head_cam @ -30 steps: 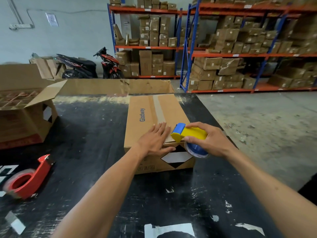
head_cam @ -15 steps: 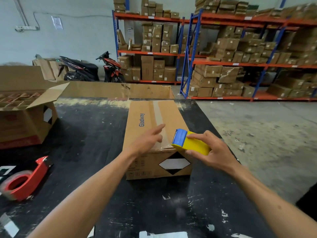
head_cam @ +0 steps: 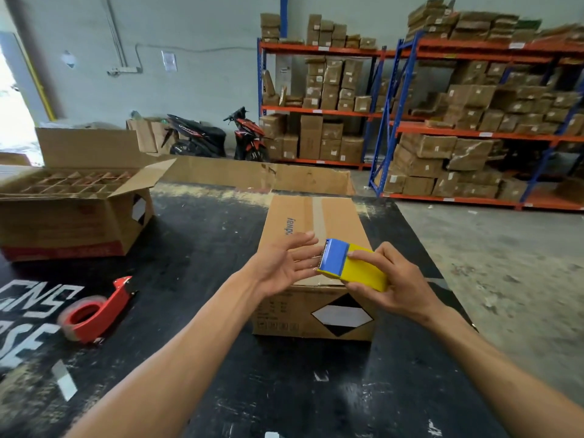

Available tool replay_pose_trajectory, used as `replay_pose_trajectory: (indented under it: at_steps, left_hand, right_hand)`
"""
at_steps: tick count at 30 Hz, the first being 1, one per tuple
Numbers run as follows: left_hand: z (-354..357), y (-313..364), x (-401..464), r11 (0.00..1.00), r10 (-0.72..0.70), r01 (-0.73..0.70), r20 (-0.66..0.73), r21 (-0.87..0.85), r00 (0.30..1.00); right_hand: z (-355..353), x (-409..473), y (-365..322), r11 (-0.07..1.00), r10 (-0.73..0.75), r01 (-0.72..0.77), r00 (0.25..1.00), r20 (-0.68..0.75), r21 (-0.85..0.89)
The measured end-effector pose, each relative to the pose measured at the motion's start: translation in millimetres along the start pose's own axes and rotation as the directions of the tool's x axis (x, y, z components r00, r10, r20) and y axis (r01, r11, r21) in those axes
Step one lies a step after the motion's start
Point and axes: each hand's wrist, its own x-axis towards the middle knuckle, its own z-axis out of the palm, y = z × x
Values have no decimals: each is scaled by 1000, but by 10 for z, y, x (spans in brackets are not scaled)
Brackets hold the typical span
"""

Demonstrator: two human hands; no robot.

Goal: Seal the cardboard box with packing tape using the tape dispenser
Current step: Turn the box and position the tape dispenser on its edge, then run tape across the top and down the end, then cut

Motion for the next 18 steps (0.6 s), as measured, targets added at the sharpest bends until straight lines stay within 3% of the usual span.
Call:
replay_pose_trajectory:
  at_steps: [9, 18]
  left_hand:
    - [-16, -18, 43, 998, 43, -36, -151, 52, 988]
    - [-47, -75, 206, 988, 143, -101, -430, 120, 891]
  right_hand:
    - [46, 179, -44, 990, -55, 60, 997, -47, 124]
    - [55, 328, -118, 998, -28, 26, 998, 48, 55]
